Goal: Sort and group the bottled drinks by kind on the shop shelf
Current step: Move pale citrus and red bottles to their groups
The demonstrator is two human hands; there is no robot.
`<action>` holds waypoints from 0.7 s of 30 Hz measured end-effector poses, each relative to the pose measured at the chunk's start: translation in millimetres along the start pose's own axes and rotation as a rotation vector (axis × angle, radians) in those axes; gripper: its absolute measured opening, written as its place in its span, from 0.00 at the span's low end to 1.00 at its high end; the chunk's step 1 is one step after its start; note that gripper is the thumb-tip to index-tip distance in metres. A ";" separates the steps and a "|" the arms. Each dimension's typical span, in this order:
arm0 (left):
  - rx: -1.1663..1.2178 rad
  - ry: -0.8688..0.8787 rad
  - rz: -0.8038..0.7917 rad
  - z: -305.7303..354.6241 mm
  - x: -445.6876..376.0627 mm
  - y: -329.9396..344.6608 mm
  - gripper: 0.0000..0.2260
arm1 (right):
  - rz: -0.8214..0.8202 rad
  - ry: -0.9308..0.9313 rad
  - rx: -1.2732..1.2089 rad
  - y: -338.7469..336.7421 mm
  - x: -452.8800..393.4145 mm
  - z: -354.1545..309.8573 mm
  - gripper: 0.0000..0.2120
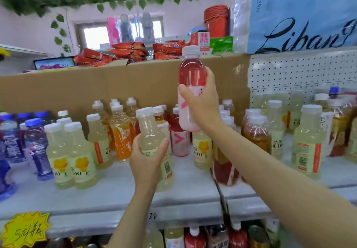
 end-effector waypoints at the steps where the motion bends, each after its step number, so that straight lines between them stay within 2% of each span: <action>1: -0.005 0.003 0.012 -1.1 -0.5 -2.1 0.23 | -0.003 0.002 -0.001 1.8 -7.7 1.6 0.36; 5: -0.030 0.007 0.052 -6.6 -1.6 -14.1 0.23 | -0.028 0.080 -0.038 22.1 -16.8 24.2 0.33; 9: -0.025 0.005 0.062 -10.1 -10.5 -27.3 0.20 | 0.037 0.119 -0.041 45.7 -2.0 50.2 0.32; 17: 0.011 -0.006 0.060 -15.3 -38.0 -53.1 0.30 | 0.008 0.126 0.037 72.2 32.1 90.6 0.33; 21: -0.008 -0.007 0.036 -22.1 -38.7 -57.0 0.26 | -0.008 0.146 0.049 74.2 50.3 107.7 0.31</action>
Point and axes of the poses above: each hand's wrist, its own x-axis away from the middle knuckle, its own y-axis out of the palm, z = x × y, the point moved 6 cm from there along -x, towards the middle knuckle, and after that the axes turned 7 degrees about -y, right-handed, at the moved point
